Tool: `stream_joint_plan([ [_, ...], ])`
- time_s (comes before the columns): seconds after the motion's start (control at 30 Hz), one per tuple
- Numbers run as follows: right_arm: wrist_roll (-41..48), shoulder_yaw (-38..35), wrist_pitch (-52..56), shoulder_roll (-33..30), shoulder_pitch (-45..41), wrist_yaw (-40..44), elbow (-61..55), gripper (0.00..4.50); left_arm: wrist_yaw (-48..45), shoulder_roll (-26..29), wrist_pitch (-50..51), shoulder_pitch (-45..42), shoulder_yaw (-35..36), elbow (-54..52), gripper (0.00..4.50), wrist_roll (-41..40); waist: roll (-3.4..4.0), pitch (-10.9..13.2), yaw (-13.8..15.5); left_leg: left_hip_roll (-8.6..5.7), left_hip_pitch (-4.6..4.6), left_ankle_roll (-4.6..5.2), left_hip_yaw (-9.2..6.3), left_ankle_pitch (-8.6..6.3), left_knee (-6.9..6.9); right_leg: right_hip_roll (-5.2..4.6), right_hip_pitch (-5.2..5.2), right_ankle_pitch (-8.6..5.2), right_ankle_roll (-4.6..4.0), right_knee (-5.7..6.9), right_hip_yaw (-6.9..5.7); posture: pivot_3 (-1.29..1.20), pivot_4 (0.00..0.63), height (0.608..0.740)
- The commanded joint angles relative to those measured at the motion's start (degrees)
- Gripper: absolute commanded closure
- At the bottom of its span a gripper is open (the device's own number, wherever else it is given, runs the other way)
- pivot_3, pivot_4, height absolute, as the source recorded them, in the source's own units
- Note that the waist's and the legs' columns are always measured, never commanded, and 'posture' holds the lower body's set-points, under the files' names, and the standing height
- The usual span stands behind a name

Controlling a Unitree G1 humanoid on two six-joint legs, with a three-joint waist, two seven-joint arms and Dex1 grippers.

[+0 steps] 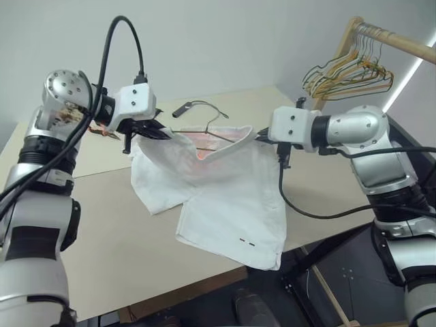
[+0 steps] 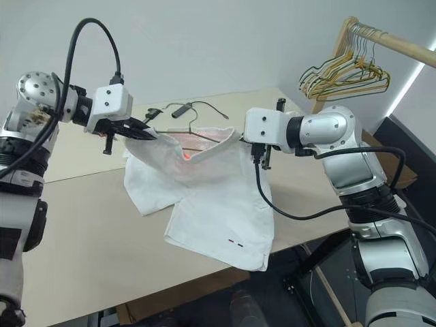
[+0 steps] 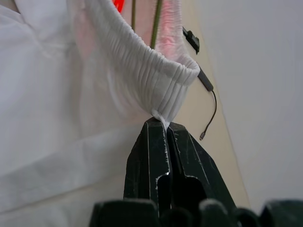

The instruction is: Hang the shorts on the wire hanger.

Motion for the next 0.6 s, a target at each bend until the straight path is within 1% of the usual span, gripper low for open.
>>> stream_joint_plan([
  [0.03,-0.8,-0.3,-1.0,1.5,-2.4,-1.4,-1.0,4.48,1.5,-1.0,4.5,1.4,5.2,-4.7,4.50,-3.3,0.00,0.0,-0.3,0.00,0.00,0.00,0.00,0.00,0.00,-0.01,0.00,0.00,0.00,0.00,0.00,-0.25,0.000,0.740],
  [0.1,-2.4,-0.3,-0.5,2.7,-3.3,-3.3,0.3,4.48,-0.4,-0.6,6.3,4.0,6.8,-8.1,4.50,-4.9,0.00,0.0,-0.8,0.00,0.01,0.00,0.00,0.00,0.00,-0.01,-0.01,0.00,0.00,0.06,0.00,-0.26,0.000,0.740],
  [0.27,-2.4,-1.6,-1.5,4.0,-4.7,-5.1,0.9,4.48,-1.9,0.0,9.5,8.0,8.4,-13.5,4.50,-5.9,0.00,0.0,-1.9,0.00,0.05,-0.01,-0.02,0.00,0.00,-0.01,-0.01,0.00,-0.01,0.16,0.02,-0.26,0.000,0.740],
  [0.43,-3.1,-1.0,-4.8,3.5,-4.9,-5.1,1.0,4.48,0.8,-0.8,11.0,9.3,9.8,-15.2,4.50,-5.5,0.00,0.0,-2.0,-0.03,0.06,-0.01,-0.03,0.00,0.00,-0.04,0.01,0.01,-0.01,0.16,0.02,-0.26,0.000,0.740],
  [0.5,-4.3,-0.2,-8.2,2.4,-4.1,-4.5,1.0,4.00,1.2,-1.3,11.7,9.4,10.8,-15.1,4.50,-6.2,0.00,0.0,-2.0,-0.03,0.08,-0.01,-0.04,0.00,0.00,-0.04,0.02,0.01,-0.01,0.16,0.01,-0.26,0.000,0.740],
  [0.53,-4.5,0.0,-9.2,2.1,-3.7,-4.3,1.2,3.84,1.0,-1.3,11.7,9.7,11.1,-15.2,4.50,-6.6,0.00,0.0,-2.0,-0.03,0.08,-0.01,-0.04,0.00,0.00,-0.04,0.03,0.00,-0.01,0.16,0.01,-0.26,0.000,0.740],
  [0.6,-4.8,0.1,-10.7,1.7,-3.4,-3.7,2.2,3.23,0.4,-1.1,11.9,10.2,11.8,-15.5,4.50,-7.1,0.00,0.0,-2.2,-0.03,0.09,-0.01,-0.03,0.00,0.00,-0.04,0.04,0.01,-0.01,0.14,0.01,-0.27,0.000,0.740],
])
